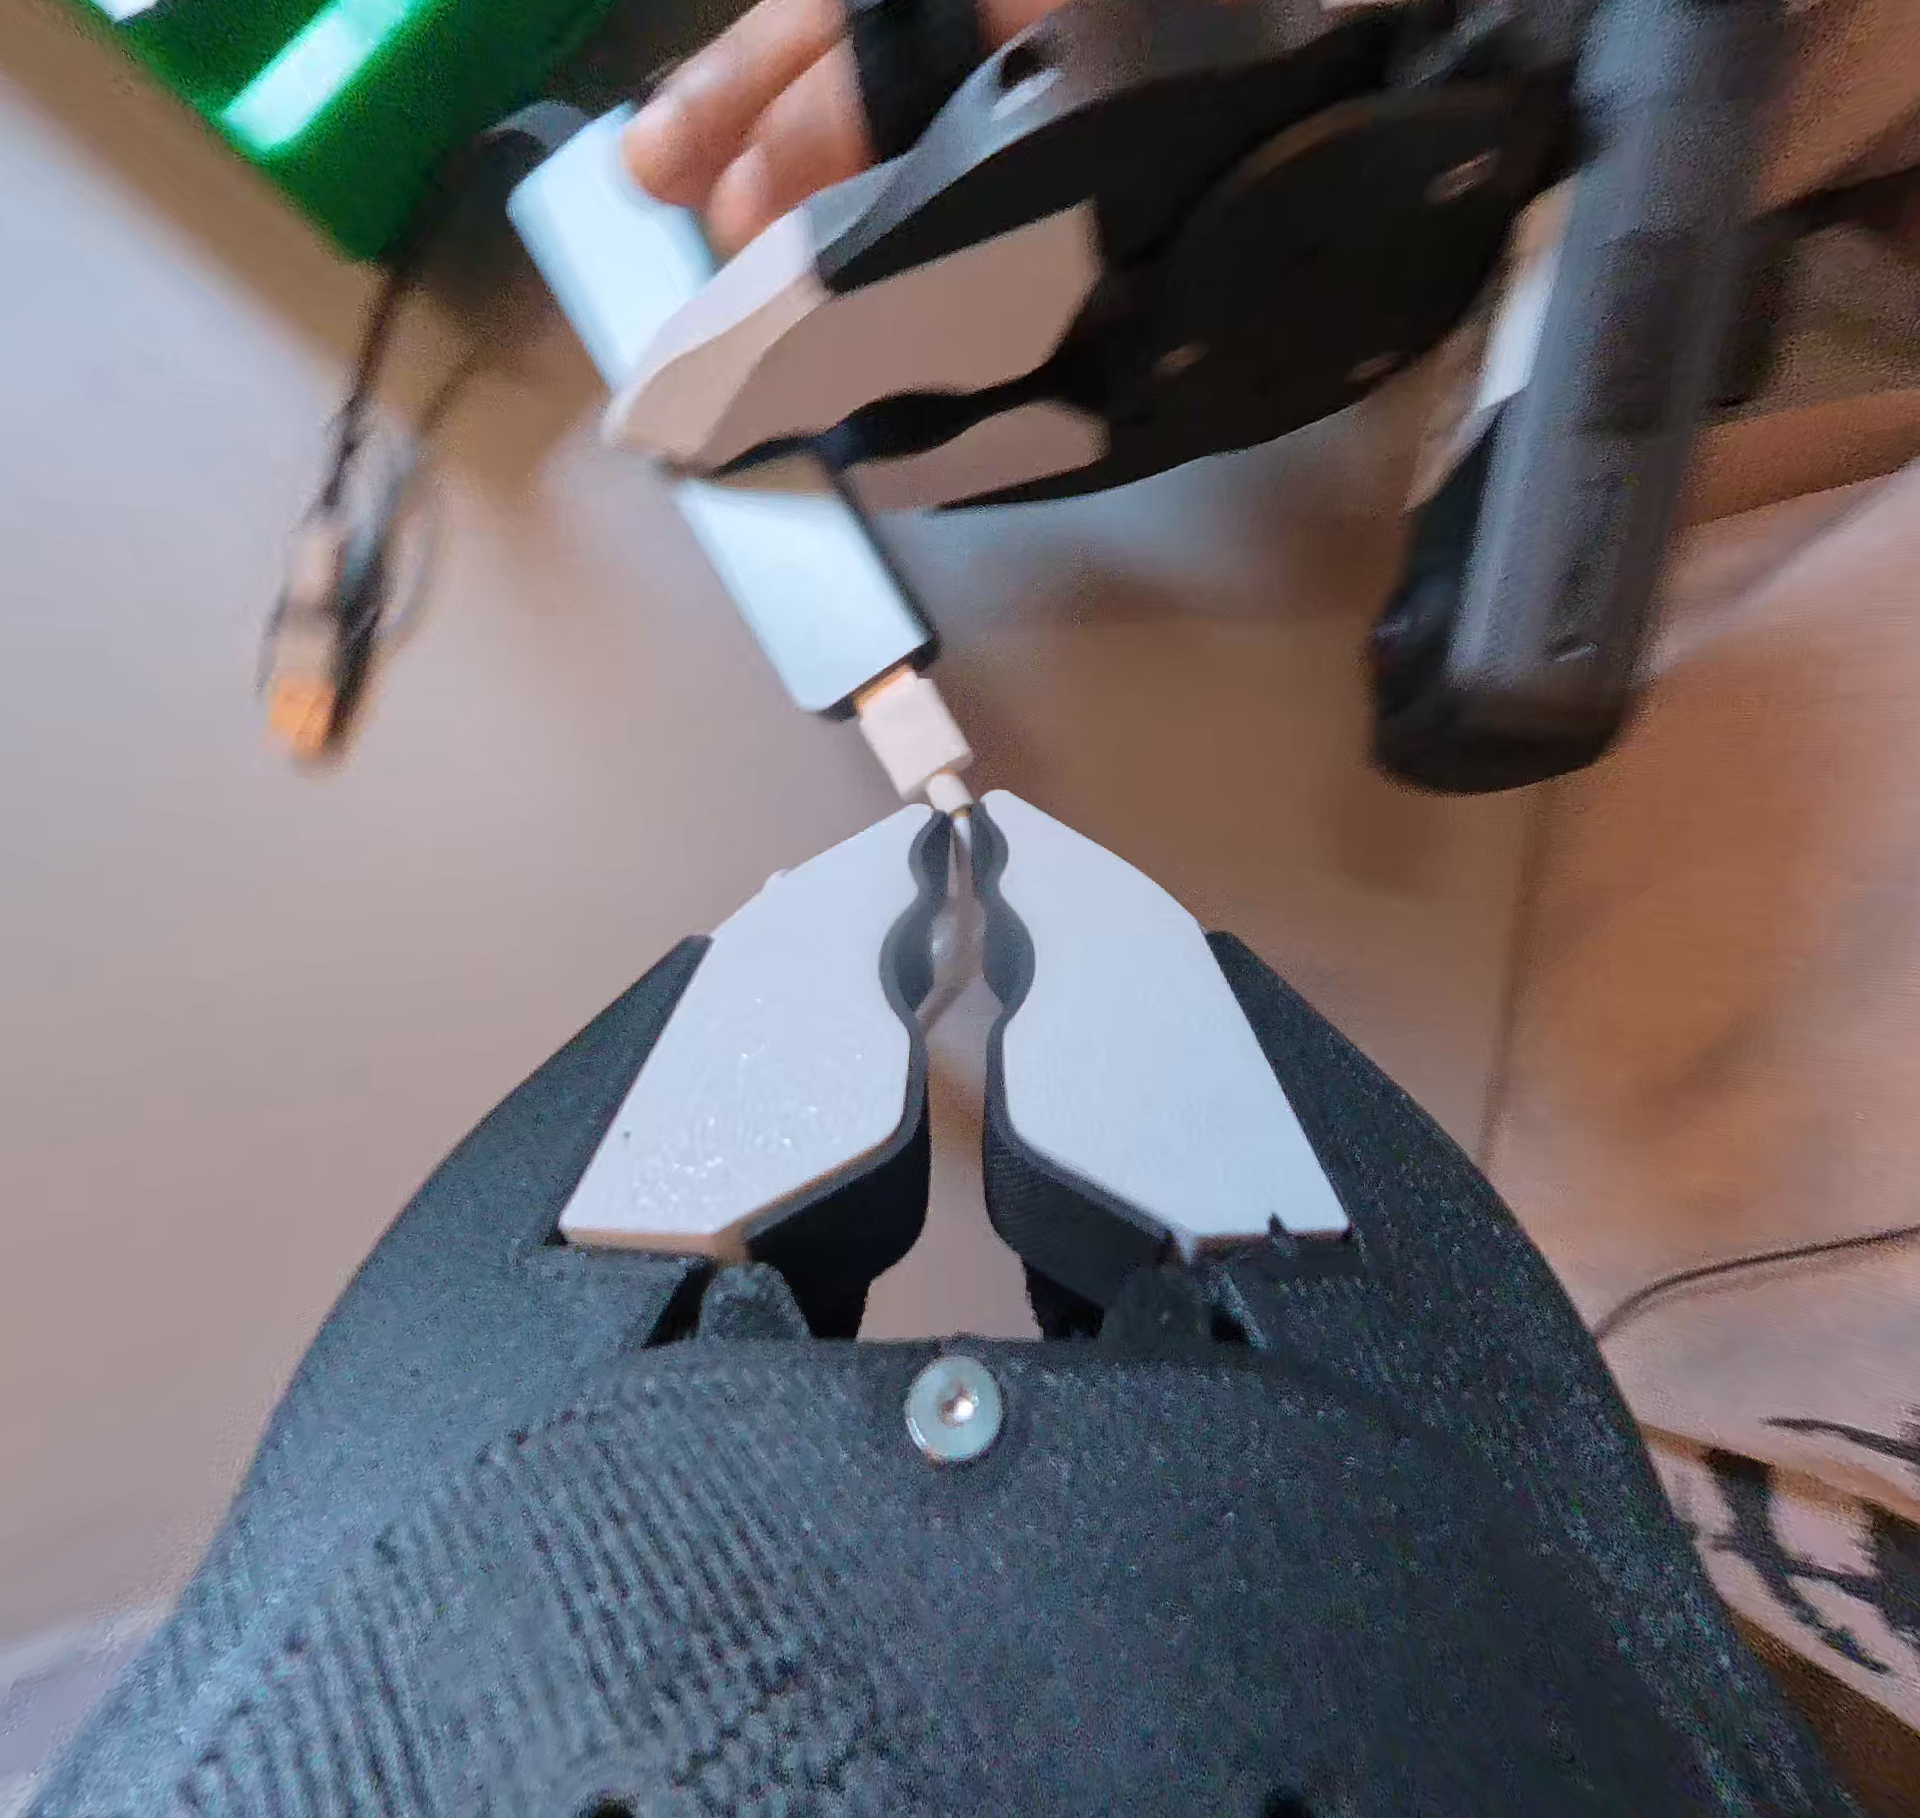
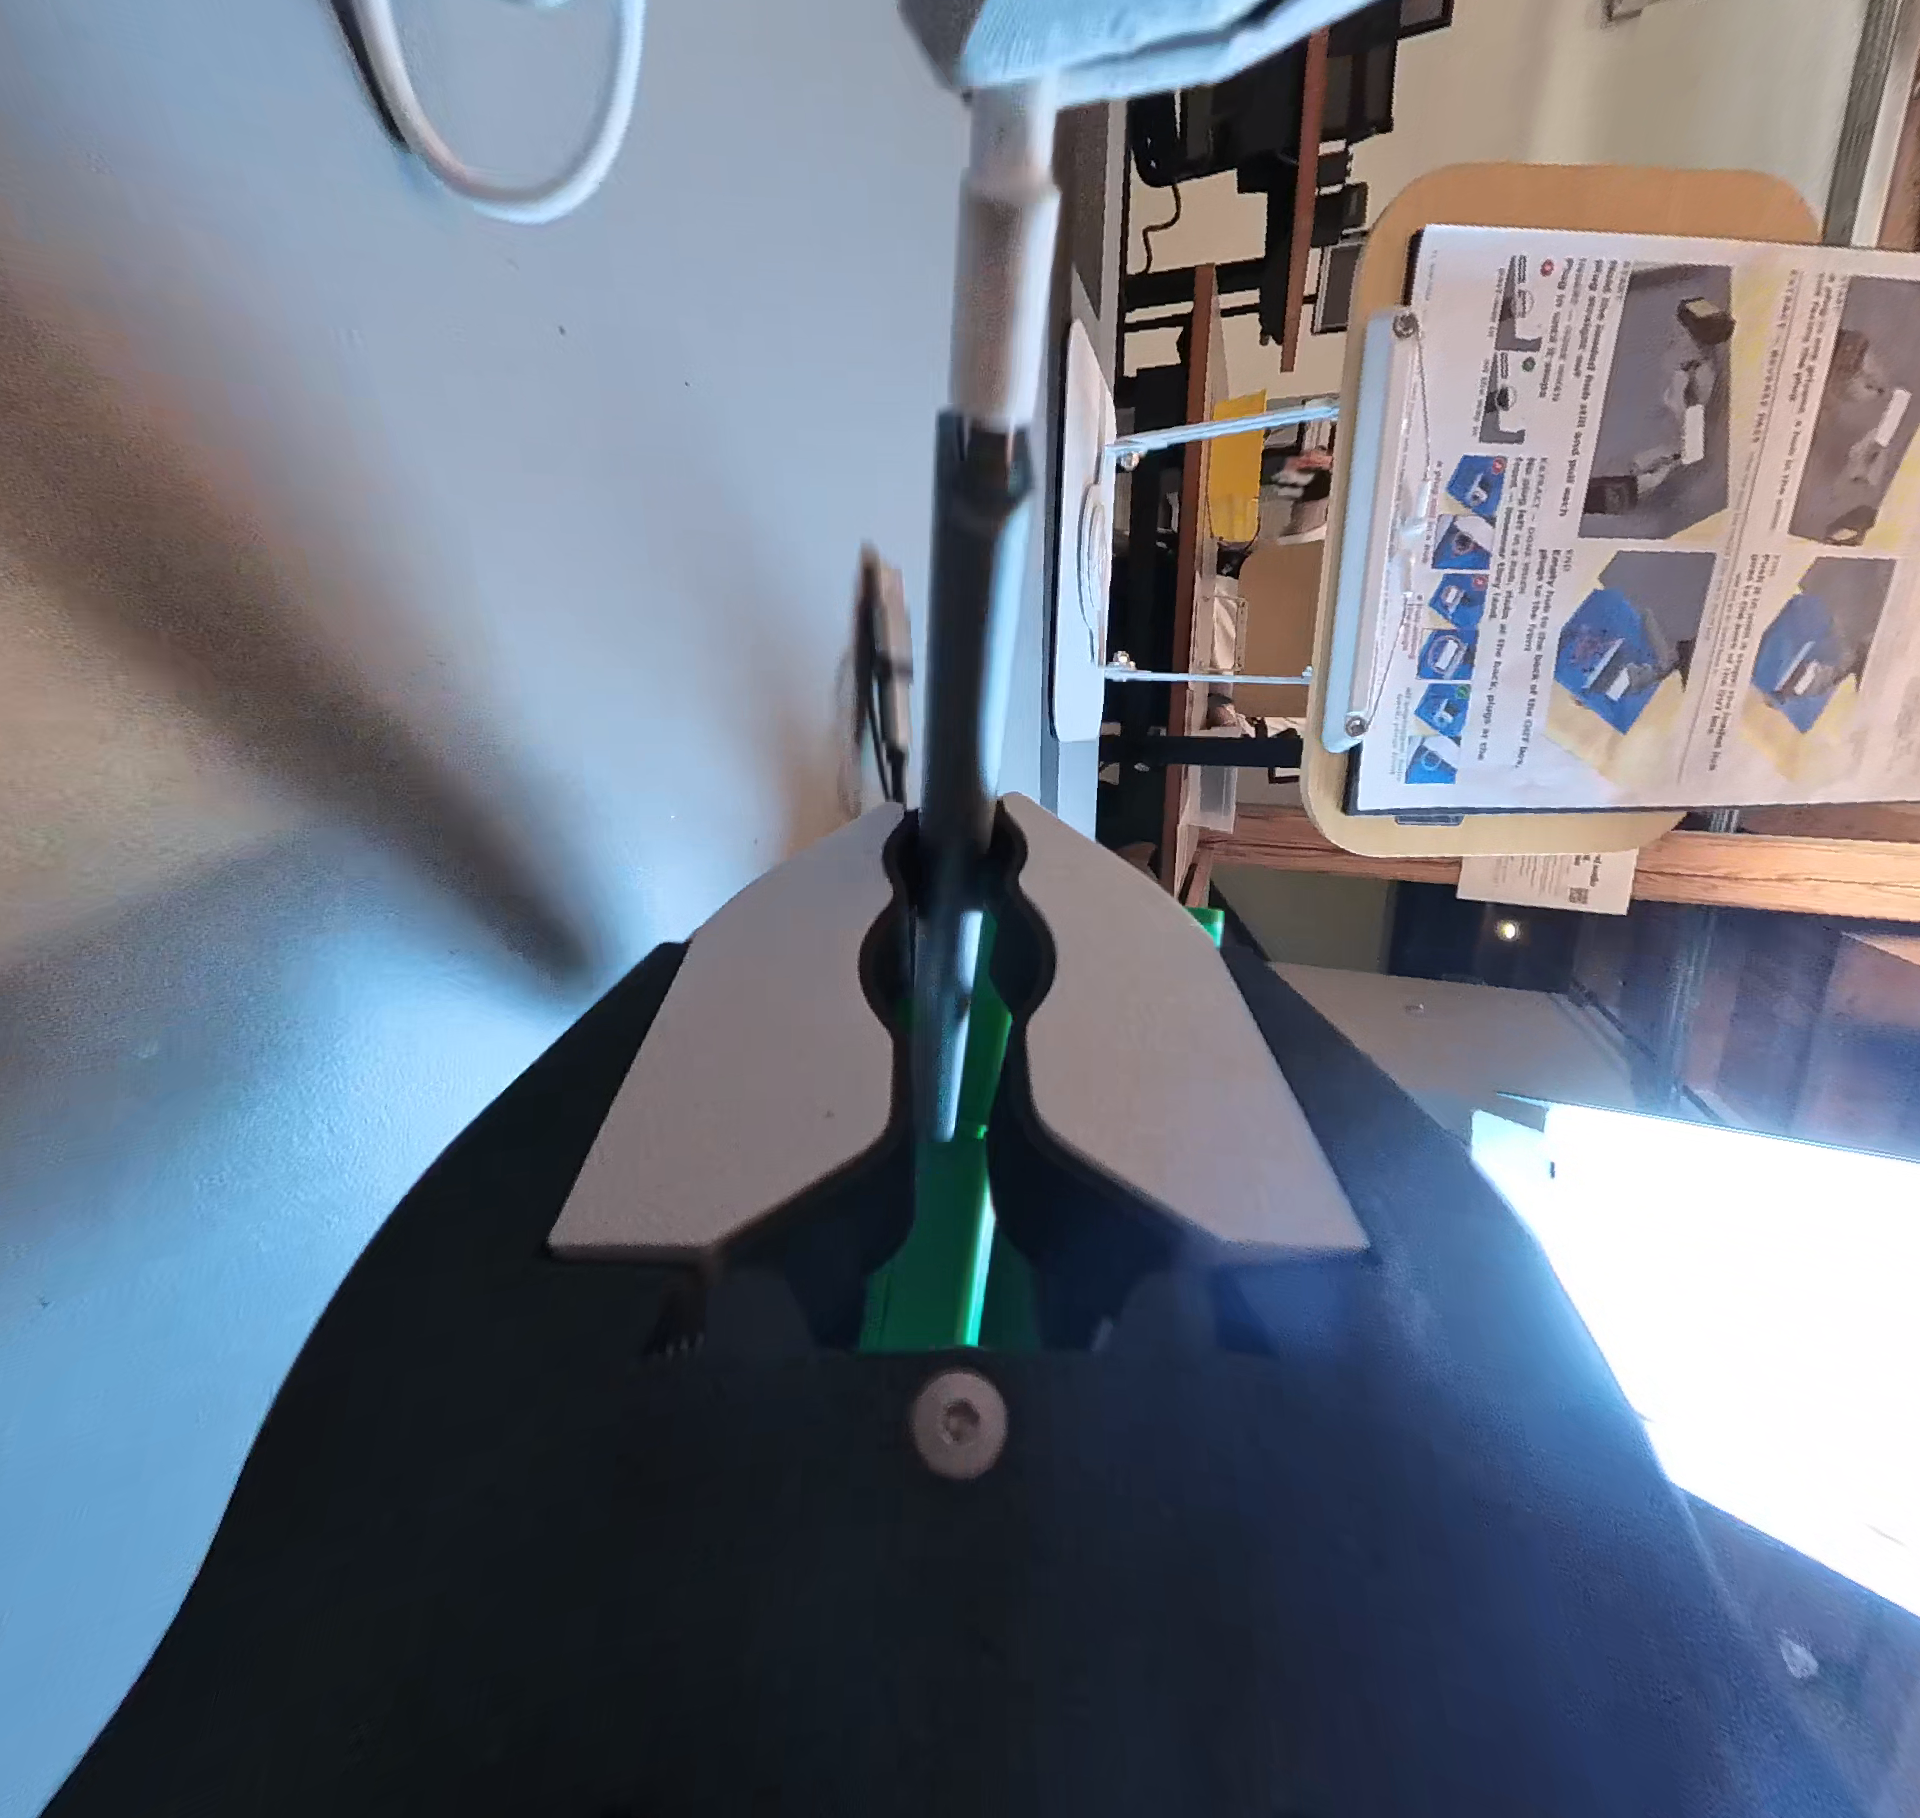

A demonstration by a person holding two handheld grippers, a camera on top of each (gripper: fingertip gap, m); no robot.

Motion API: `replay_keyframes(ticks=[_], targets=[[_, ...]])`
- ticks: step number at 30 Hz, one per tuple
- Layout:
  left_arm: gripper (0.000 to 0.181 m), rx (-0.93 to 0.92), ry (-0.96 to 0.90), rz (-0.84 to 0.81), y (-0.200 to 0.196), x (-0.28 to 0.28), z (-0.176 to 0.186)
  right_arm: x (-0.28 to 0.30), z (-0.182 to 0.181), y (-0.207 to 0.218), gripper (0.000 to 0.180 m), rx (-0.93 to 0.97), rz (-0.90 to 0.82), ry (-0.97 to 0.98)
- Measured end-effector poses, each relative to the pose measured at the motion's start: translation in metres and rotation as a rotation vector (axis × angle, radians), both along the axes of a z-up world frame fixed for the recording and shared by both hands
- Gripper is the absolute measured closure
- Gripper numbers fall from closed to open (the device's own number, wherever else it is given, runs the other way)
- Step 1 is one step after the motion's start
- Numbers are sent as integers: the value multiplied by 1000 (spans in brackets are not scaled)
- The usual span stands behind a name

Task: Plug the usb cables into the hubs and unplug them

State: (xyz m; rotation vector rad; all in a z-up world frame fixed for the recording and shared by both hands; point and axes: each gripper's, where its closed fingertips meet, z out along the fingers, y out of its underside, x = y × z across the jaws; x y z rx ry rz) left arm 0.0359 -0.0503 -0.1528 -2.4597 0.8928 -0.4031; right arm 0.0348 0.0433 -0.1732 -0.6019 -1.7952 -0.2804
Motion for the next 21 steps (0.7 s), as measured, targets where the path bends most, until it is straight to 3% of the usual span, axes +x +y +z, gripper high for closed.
replay_keyframes(ticks=[7,12,16,19,21], targets=[[172,134,-96,-146,-13,62,21,-5,12,-22,168,-63,120,81],[154,319,-228,-229,-23,66,55,2,34,-41,168,-210,329,214],[152,539,-289,-250,-17,49,83,6,50,-52,168,-399,425,313],[149,695,-69,-195,11,11,71,10,61,-65,168,-494,507,356],[134,725,134,-295,19,-2,45,14,66,-76,168,-549,563,364]])
